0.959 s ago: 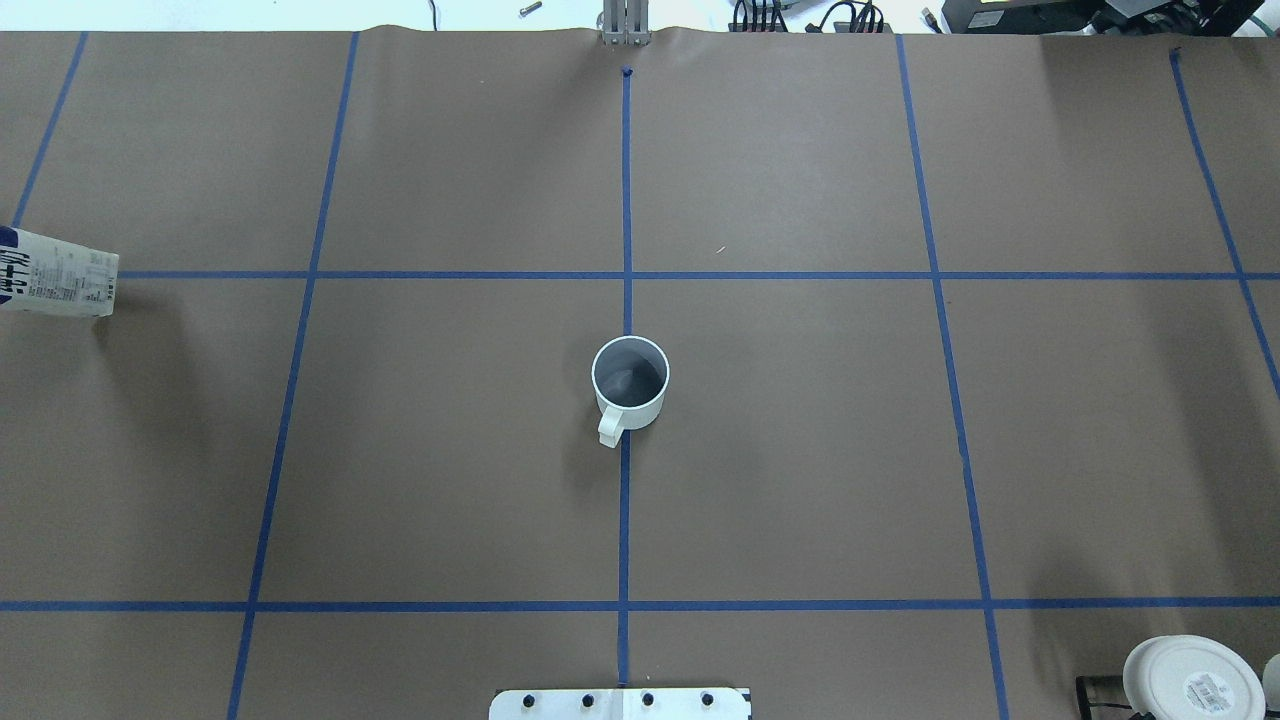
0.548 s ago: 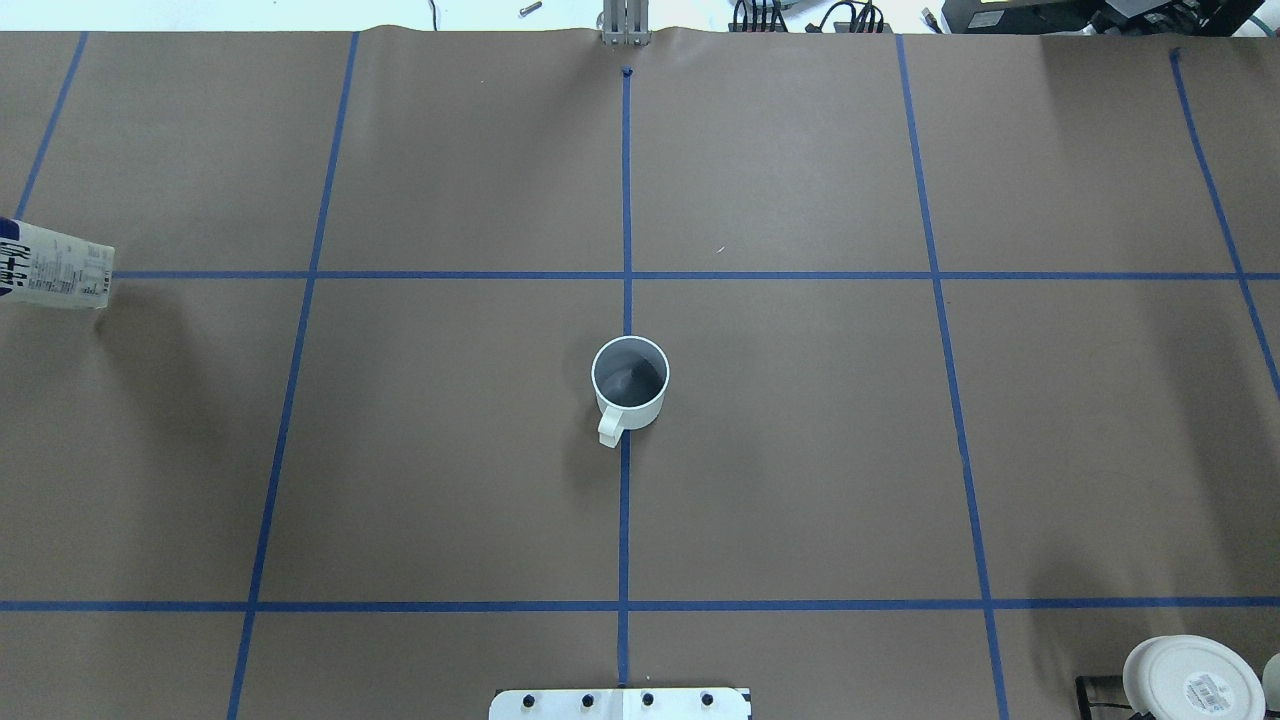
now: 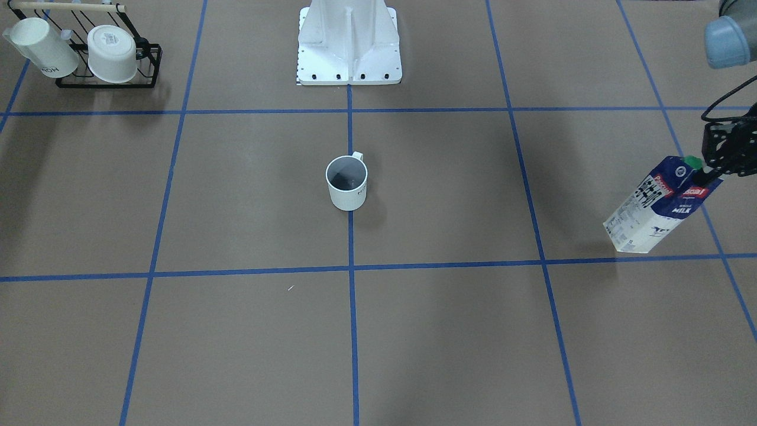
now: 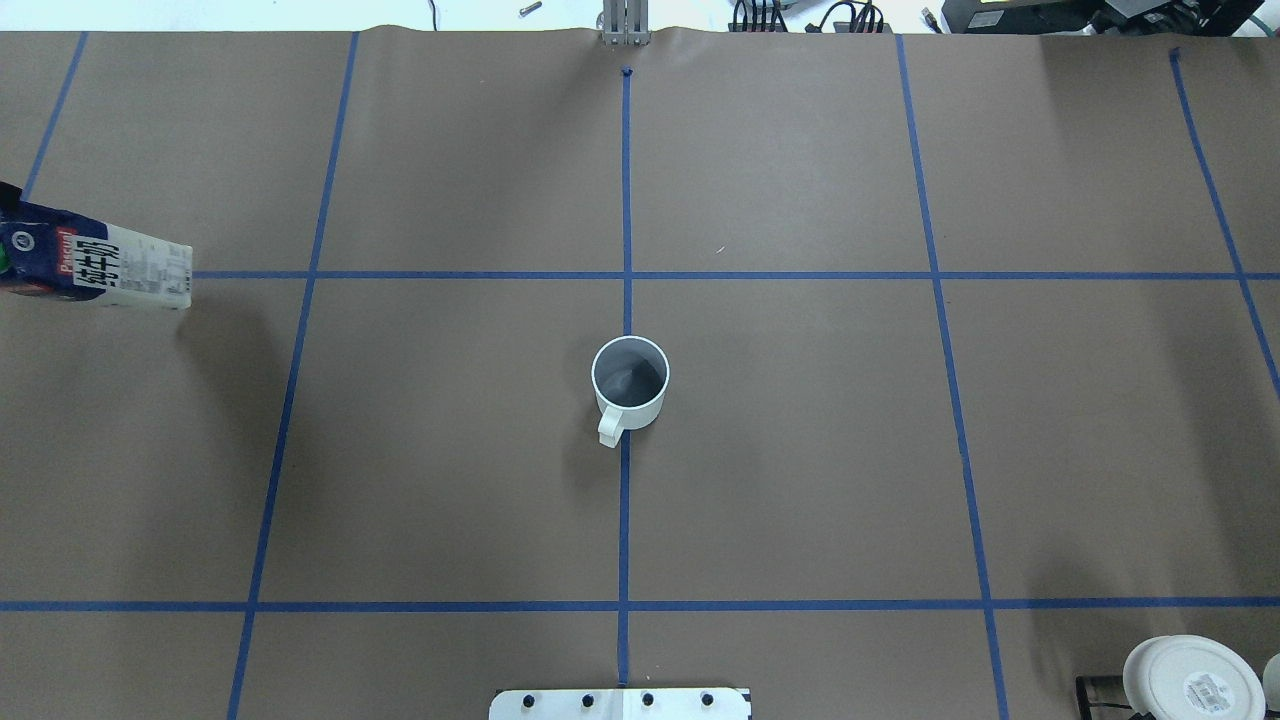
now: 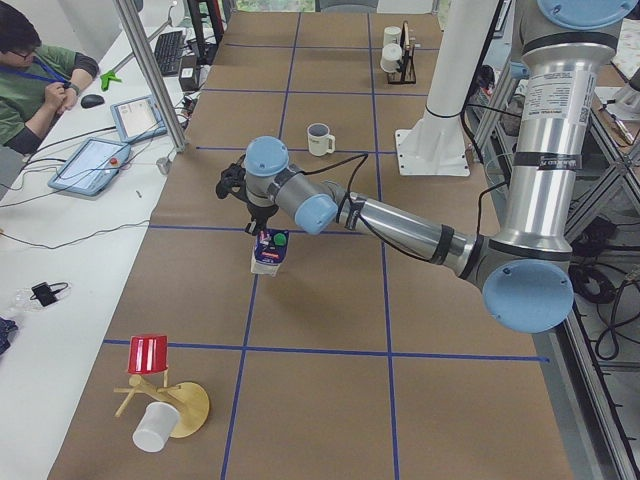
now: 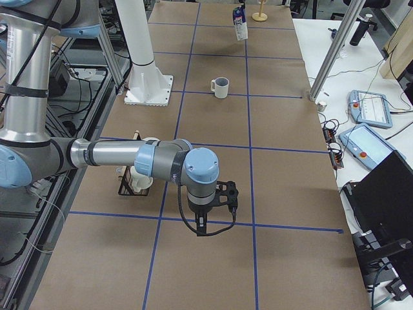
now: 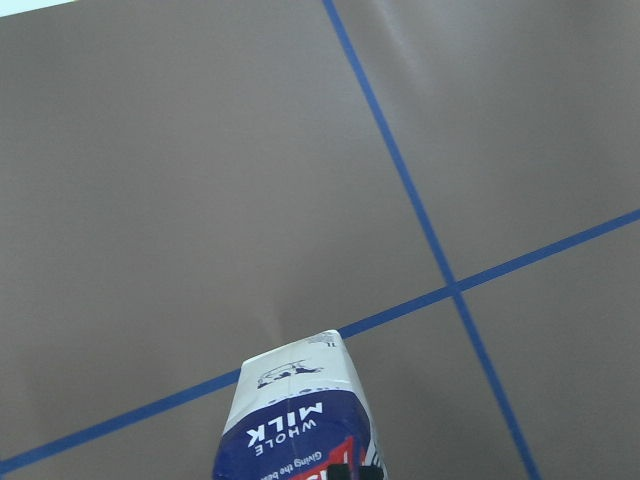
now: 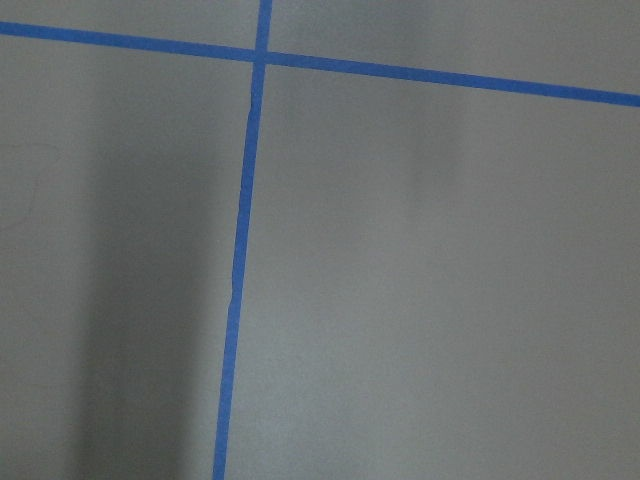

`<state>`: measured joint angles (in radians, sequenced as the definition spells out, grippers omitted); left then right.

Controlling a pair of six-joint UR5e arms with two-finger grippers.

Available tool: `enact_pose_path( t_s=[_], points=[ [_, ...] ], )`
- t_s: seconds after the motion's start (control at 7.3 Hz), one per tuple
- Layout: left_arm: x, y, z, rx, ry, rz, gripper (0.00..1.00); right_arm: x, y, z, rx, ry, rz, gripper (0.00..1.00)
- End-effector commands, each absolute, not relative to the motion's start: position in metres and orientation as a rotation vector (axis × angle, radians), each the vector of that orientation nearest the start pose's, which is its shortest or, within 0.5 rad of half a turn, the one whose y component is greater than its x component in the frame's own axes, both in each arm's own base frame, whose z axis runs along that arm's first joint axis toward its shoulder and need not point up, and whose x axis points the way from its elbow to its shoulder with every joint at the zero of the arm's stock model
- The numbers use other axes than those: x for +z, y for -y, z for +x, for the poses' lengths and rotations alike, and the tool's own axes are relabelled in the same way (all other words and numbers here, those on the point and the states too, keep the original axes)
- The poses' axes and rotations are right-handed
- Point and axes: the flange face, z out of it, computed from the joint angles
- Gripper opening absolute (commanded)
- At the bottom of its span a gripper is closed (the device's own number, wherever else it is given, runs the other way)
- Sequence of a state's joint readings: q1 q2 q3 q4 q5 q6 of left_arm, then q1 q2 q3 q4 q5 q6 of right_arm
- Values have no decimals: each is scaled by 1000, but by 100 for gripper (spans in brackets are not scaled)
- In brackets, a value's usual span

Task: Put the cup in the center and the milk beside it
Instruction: 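Carry the milk carton with the left gripper toward the white mug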

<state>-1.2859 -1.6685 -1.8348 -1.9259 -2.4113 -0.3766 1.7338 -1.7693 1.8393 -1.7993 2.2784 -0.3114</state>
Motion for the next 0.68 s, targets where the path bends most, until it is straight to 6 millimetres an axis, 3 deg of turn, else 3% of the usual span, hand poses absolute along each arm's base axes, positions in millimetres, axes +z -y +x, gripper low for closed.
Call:
enact_pose_path(
  t_s=[0.0, 0.27, 0.55],
  points=[
    [367, 524, 156, 171, -1013, 335, 0, 655, 355, 145, -31, 727, 3, 100],
    [260, 527, 229, 140, -982, 280, 0, 664, 337, 157, 14, 730, -5, 100],
    [176, 499, 340, 114, -954, 236, 0, 680, 321, 164, 29, 663, -49, 100]
  ],
)
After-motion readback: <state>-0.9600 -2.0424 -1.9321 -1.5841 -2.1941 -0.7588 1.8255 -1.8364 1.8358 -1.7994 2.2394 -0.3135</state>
